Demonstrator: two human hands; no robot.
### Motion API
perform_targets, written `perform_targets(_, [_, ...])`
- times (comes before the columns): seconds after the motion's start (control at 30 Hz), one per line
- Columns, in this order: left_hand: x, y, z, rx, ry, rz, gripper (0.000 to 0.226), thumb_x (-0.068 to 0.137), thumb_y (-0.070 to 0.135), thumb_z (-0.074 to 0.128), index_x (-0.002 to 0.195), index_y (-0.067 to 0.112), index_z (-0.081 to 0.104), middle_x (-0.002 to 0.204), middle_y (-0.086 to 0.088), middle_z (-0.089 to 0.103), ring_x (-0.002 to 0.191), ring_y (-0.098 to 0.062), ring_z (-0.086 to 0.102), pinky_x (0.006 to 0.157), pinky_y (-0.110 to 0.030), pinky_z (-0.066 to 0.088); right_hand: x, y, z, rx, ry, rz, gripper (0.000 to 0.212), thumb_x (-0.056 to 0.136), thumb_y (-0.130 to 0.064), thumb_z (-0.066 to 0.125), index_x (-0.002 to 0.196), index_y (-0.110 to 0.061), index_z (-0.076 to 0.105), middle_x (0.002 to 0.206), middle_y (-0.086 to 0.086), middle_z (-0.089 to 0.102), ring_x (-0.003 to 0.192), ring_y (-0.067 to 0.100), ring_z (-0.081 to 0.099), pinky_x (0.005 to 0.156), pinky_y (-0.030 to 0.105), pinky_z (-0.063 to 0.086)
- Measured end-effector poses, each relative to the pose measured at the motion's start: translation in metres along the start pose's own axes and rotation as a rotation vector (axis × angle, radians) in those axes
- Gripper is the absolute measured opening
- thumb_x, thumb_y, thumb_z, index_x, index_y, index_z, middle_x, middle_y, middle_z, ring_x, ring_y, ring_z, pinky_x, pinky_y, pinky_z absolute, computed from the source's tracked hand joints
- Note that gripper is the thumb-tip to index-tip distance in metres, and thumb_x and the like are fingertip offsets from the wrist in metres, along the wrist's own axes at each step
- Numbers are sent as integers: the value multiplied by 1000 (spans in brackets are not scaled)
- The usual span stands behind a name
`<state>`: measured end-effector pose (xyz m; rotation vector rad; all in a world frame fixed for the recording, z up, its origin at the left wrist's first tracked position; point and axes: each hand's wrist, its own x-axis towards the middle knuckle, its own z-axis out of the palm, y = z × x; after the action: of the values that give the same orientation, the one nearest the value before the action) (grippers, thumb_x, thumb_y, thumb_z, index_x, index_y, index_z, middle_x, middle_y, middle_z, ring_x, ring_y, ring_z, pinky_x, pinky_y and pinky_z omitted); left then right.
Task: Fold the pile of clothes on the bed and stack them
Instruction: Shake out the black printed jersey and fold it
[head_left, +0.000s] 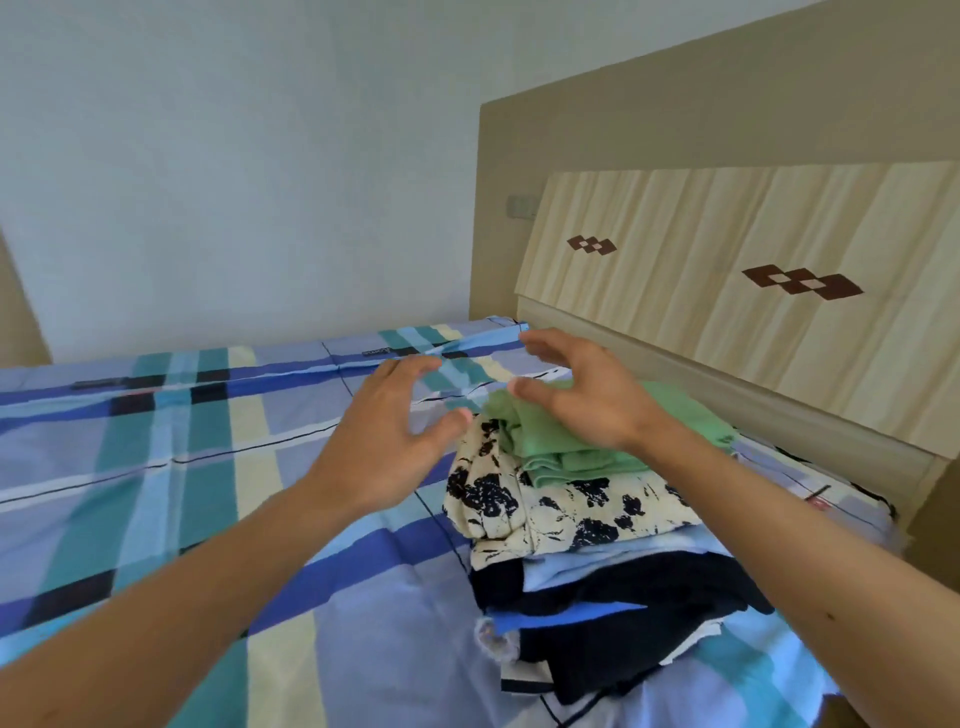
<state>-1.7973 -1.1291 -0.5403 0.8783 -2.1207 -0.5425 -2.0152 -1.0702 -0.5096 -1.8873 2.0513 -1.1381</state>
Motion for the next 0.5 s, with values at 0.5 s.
perform_targets(0.5, [-168,-136,-193,-70,327,-360,46,78,55,65,120,38,59,116,19,64,111,1,59,96,-28,49,-12,-160,242,498,-317,-152,51,87,-28,76,134,-28,57,132,-11,62,120,3,60,107,34,47])
